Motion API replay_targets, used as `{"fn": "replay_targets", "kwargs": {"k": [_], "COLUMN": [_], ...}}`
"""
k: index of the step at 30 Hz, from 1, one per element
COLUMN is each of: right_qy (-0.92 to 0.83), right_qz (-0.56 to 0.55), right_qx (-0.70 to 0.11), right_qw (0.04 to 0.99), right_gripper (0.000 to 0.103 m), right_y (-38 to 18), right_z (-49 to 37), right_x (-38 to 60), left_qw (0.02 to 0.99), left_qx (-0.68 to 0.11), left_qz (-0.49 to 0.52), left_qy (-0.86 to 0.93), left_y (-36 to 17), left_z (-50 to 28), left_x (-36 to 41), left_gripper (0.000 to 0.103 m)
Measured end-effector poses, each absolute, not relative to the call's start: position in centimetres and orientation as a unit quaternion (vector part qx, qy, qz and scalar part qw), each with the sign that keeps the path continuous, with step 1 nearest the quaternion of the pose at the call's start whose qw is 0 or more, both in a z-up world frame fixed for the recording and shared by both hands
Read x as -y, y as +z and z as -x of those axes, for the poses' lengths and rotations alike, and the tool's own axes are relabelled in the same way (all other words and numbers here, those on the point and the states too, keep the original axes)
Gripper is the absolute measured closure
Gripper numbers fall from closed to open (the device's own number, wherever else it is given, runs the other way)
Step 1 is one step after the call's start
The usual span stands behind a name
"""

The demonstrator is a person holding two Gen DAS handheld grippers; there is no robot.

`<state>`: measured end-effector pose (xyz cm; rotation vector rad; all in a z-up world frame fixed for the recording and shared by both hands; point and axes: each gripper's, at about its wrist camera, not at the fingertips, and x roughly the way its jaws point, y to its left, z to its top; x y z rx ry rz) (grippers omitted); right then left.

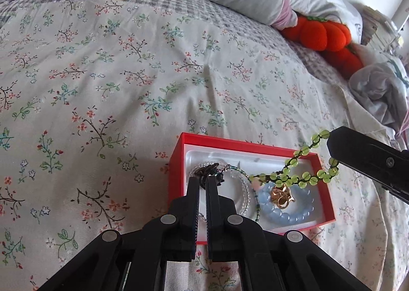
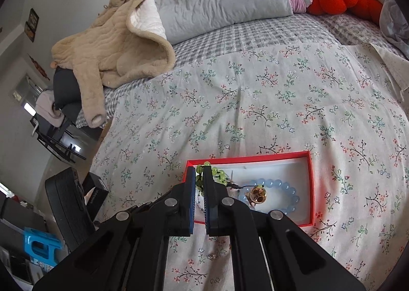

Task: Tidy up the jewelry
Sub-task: 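Lift both bracelets, carry them into the box and open both tools, then withdraw both open tools from the box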

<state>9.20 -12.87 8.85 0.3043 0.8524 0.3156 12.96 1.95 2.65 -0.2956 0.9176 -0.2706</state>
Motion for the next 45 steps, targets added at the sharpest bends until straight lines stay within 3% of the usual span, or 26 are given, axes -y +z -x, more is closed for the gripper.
{"fn": "replay_targets", "kwargs": {"k": [13,19,20,21,24,35,39,45], "right_qy": [0.118,0.097,0.099,0.103,0.108,0.077,0.069,0.067], "right_qz": [-0.116,-0.12,-0.124,-0.126,-0.123,-0.076,-0.076,-0.059], "right_qx": [-0.443,-0.442,-0.443,-0.444,-0.446,-0.466,-0.469,-0.475], "right_qw": [0.881,0.884,0.882,0.881,0.88,0.878,0.877,0.875], "right_gripper": [0.098,0.095,0.09,0.077,0.056,0.053,0.041,0.04], "right_y": [5.8,5.3,5.4,5.5,5.8,4.6,3.7,2.1], "right_z": [-11.0,-11.1,-10.8,-10.6,-9.1,-4.2,-3.0,-1.8], "right_x": [14.5,16.6,16.9,17.1,17.7,20.7,21.8,22.1], "left_qw": [0.879,0.878,0.878,0.877,0.875,0.869,0.867,0.876], "left_qx": [-0.452,-0.457,-0.458,-0.458,-0.46,-0.474,-0.48,-0.465], "left_qz": [0.114,0.097,0.096,0.096,0.098,0.083,0.073,0.038], "left_qy": [-0.099,-0.104,-0.106,-0.108,-0.117,-0.114,-0.113,-0.123], "left_y": [2.2,2.0,2.0,2.0,2.0,0.5,-0.8,-2.7], "left_z": [-10.8,-9.6,-9.3,-9.0,-8.0,-5.2,-4.5,-3.6], "left_x": [-3.5,-3.1,-3.1,-3.1,-2.9,-2.4,-2.1,-1.1], "left_gripper": [0.089,0.076,0.069,0.063,0.052,0.026,0.025,0.025]}}
